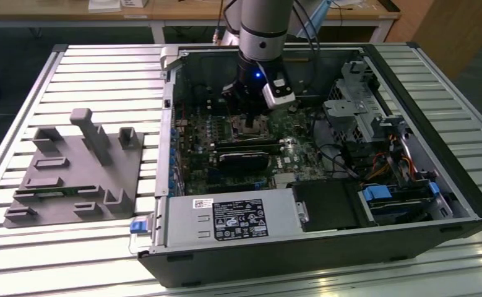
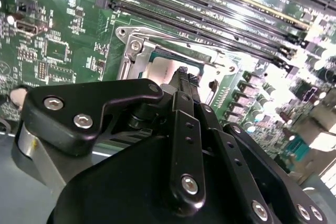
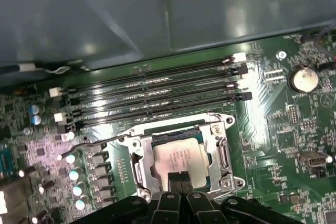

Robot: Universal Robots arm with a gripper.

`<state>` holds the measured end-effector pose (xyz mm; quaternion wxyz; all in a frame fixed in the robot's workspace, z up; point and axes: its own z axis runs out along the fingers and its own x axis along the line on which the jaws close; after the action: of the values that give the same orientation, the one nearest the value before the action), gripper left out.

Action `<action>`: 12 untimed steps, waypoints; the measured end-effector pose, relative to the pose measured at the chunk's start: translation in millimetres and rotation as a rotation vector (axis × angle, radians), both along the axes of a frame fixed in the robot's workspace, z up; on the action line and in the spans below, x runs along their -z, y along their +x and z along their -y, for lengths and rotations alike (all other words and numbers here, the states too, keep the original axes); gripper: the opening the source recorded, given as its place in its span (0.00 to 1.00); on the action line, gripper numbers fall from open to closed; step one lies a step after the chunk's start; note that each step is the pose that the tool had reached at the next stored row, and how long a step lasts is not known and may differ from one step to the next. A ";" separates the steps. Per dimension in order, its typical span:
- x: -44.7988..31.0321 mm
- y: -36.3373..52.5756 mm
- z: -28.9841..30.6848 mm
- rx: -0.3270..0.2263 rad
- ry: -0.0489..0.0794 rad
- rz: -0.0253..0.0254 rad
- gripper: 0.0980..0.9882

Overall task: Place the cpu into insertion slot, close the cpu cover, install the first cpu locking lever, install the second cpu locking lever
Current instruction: 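Close the cpu cover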

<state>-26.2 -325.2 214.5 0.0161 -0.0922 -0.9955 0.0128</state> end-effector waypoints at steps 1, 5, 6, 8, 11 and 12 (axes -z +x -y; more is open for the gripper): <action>0.0 0.0 0.0 -0.013 0.000 0.0000 0.01; 0.1 0.0 0.0 -0.070 0.000 0.0000 0.01; 0.1 0.0 0.0 -0.085 0.000 0.0000 0.01; 0.0 0.0 0.0 -0.110 0.000 -0.0001 0.01; 0.2 -0.6 0.0 -0.130 0.000 0.0025 0.01; 0.3 -1.1 0.1 -0.132 0.000 0.0077 0.01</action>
<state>-27.3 -325.3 214.3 0.0114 -0.0266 -0.9995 0.0137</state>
